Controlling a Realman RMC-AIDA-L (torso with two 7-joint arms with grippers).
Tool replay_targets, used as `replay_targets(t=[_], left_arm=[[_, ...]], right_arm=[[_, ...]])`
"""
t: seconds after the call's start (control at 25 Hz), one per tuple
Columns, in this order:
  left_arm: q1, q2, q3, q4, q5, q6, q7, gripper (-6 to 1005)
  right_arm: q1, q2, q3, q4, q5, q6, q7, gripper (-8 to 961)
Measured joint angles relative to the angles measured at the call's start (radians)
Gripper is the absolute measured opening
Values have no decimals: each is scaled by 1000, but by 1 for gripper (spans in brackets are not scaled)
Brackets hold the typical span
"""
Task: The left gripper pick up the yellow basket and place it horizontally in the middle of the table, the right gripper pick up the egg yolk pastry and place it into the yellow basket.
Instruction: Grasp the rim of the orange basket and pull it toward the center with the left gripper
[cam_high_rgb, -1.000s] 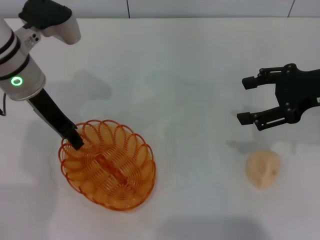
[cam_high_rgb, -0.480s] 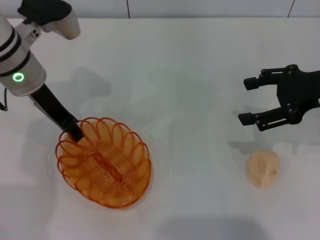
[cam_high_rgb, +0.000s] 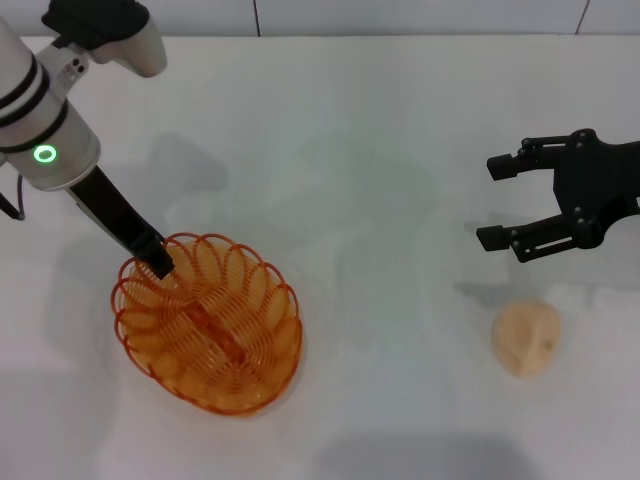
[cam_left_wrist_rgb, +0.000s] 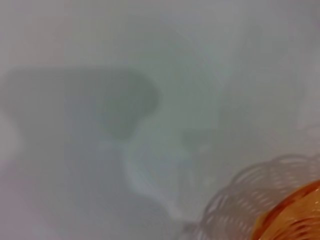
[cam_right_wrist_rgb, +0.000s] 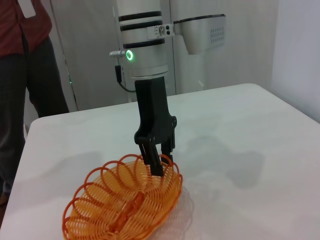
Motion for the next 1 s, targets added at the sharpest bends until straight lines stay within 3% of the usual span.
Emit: replay_targets(t=[0.56, 0.84, 1.0], left_arm=[[0, -13, 0, 15, -10, 0, 28, 281], [0, -10, 0, 15, -25, 4, 49, 105], [0, -11, -2, 16, -32, 6, 57, 104]], right_arm=[[0, -1, 3, -3, 0, 1, 0, 871], [0, -2, 3, -2, 0, 2, 0, 870], [0, -2, 5, -3, 0, 3, 0, 870]])
